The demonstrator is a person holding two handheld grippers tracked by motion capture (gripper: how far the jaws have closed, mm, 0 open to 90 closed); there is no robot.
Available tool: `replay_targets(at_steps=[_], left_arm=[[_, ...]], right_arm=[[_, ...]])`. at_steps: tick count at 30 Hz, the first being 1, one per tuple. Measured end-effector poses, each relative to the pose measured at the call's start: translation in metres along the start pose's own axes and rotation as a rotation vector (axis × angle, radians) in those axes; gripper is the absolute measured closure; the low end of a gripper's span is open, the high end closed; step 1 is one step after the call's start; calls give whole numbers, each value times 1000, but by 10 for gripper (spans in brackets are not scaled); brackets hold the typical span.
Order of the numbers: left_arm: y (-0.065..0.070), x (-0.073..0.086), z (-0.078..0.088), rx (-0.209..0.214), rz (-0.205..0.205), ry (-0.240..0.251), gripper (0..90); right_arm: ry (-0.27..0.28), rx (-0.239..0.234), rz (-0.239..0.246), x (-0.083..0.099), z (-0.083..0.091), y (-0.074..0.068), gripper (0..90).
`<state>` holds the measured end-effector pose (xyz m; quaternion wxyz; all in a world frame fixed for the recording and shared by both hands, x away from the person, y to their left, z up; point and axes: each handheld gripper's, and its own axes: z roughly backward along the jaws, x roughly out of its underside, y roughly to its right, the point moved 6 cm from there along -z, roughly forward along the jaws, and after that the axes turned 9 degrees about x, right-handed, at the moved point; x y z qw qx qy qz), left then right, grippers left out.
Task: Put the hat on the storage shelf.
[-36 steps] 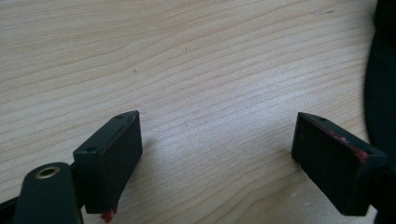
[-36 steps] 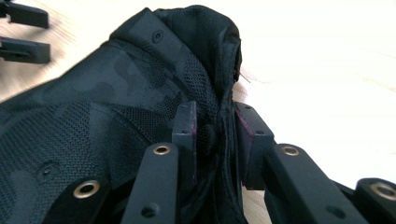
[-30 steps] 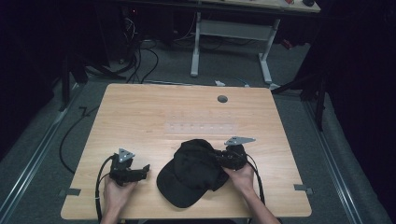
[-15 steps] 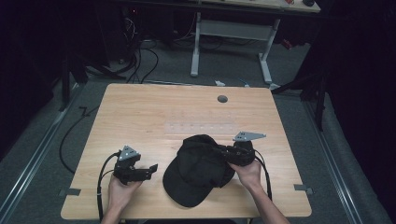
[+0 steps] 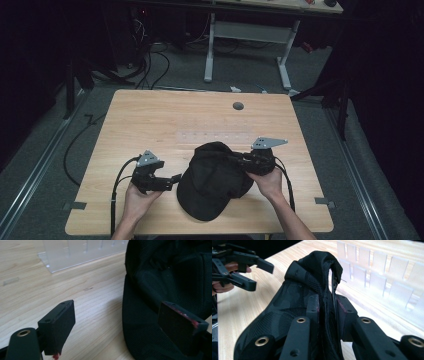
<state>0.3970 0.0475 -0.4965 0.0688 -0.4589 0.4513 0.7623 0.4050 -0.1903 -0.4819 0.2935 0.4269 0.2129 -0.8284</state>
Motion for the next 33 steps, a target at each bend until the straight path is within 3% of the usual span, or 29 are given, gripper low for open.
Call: replay_targets(at_steps=[7,17,28,33], left_arm=[[13,-12,-10,37,4,-14,156],[41,-25,-24,102,-49,-25,147],[58,-34,-34,132,-83,-58,151],[63,-32,-38,141,-95,-97,153]], right_arm=[[6,-25,42,-14,5,-2,751],[10,-63,74,-29,11,-6,754],[15,-109,110,-43,14,-12,755],[18,-134,122,-46,12,-17,755]])
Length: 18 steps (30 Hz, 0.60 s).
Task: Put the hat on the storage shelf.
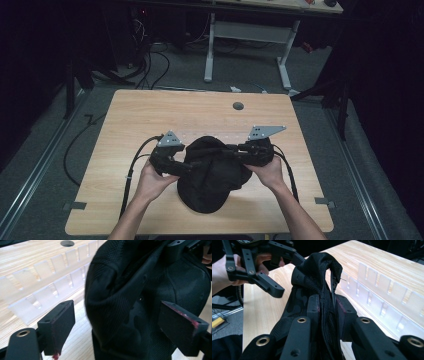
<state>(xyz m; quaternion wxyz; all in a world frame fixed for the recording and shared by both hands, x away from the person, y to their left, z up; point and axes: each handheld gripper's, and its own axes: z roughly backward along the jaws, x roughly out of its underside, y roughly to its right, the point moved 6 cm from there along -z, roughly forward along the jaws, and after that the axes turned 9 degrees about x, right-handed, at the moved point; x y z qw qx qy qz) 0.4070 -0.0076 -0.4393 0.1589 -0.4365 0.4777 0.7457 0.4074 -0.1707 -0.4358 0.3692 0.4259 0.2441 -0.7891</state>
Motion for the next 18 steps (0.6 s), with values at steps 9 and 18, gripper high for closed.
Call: replay_targets(at_steps=[9,18], left_arm=[[5,1,-1,15,-17,-31,179],[-1,1,-1,12,-13,-49,159]], right_arm=[[-4,-49,63,-14,-2,-10,755],[1,-94,92,-21,1,-16,755]])
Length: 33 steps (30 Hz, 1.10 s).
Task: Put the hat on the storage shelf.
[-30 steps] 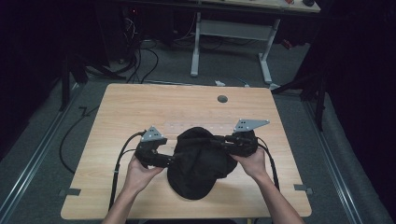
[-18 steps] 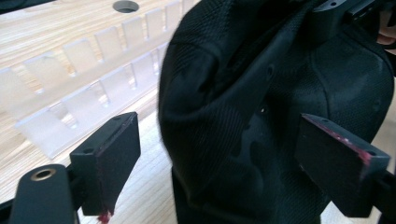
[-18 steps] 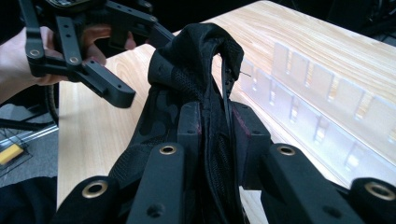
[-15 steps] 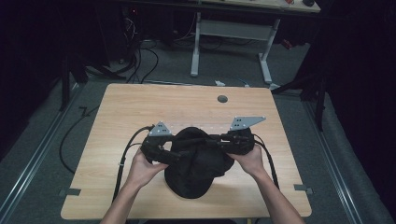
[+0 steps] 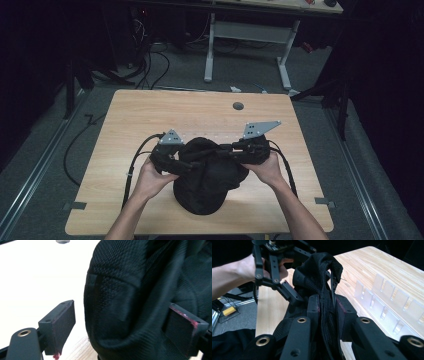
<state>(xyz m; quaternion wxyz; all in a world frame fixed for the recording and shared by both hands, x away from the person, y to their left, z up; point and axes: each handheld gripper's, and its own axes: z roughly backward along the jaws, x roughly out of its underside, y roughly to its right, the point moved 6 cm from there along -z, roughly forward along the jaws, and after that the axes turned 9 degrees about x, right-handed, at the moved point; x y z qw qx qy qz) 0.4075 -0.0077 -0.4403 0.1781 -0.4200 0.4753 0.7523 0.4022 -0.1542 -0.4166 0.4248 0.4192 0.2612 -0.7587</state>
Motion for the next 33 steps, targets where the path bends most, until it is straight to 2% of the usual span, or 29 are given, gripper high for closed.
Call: replay_targets(at_steps=[2,6,7,10,18,19,21,24,28,33], left_arm=[[2,2,0,13,-1,-9,186],[6,5,0,39,-6,-20,304],[7,5,1,45,-10,-25,358],[10,5,4,84,18,-34,474],[22,9,11,132,32,-85,693],[24,10,12,137,34,-93,718],[27,12,14,135,42,-118,747],[33,14,16,125,23,-137,789],[35,12,21,131,30,-111,842],[29,14,28,126,45,-69,855]], right_arm=[[0,-5,4,-1,0,-1,755],[2,-2,12,-3,0,-1,754],[7,0,14,-4,0,0,754],[7,23,19,-5,0,2,752],[7,84,67,-13,-2,1,750],[8,85,62,-13,-3,0,749],[3,86,61,-13,-4,0,748],[-3,91,70,-15,-6,-1,743],[21,88,69,-17,-7,-3,733],[25,77,65,-17,-11,-6,691]])
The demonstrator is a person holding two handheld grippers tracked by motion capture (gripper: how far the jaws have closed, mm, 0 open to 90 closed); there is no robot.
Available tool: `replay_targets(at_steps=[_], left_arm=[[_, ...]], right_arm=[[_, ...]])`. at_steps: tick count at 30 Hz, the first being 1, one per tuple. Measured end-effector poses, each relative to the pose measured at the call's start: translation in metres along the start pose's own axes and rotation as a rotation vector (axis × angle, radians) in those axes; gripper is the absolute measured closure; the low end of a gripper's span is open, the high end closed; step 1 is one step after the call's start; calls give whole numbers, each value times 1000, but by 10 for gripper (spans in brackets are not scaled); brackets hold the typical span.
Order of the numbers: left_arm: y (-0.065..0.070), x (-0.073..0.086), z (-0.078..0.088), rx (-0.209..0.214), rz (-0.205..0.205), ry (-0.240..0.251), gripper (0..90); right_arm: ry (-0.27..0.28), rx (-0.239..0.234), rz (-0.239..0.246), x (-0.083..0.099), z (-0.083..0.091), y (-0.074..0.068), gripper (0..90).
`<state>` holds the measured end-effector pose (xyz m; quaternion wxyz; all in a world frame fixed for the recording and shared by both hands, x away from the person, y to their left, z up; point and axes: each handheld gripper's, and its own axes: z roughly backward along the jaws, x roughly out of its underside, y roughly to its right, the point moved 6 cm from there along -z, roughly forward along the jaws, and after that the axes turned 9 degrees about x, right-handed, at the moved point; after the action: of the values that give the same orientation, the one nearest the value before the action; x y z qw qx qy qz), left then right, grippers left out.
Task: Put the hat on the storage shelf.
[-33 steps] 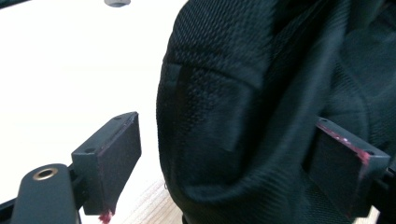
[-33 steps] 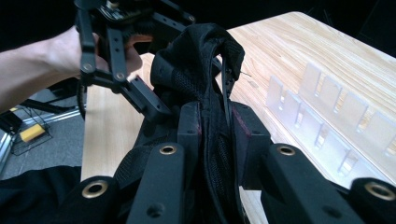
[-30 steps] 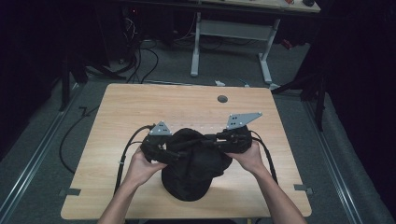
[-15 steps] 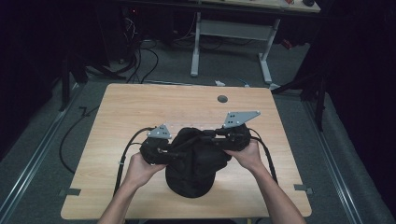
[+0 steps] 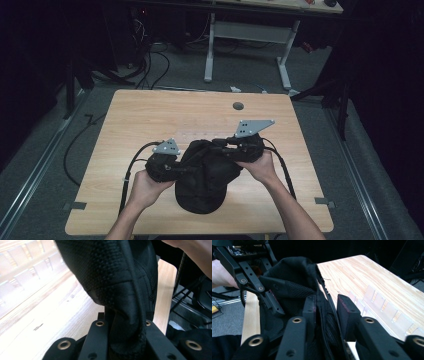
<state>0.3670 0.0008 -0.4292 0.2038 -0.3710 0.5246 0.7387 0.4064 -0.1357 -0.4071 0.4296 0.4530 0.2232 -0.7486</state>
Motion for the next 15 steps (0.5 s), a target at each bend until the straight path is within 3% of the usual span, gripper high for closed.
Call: replay_targets(at_steps=[6,9,12,15], left_arm=[[-3,-2,5,-11,17,47,860],[-2,-5,8,-16,16,66,861],[-1,-9,11,-24,16,80,861],[-2,-12,15,-32,11,96,861]], right_arm=[[-11,20,-28,3,1,-1,516],[-2,55,-21,3,6,-3,432],[11,101,-29,3,13,-1,376],[31,94,-57,2,21,1,358]])
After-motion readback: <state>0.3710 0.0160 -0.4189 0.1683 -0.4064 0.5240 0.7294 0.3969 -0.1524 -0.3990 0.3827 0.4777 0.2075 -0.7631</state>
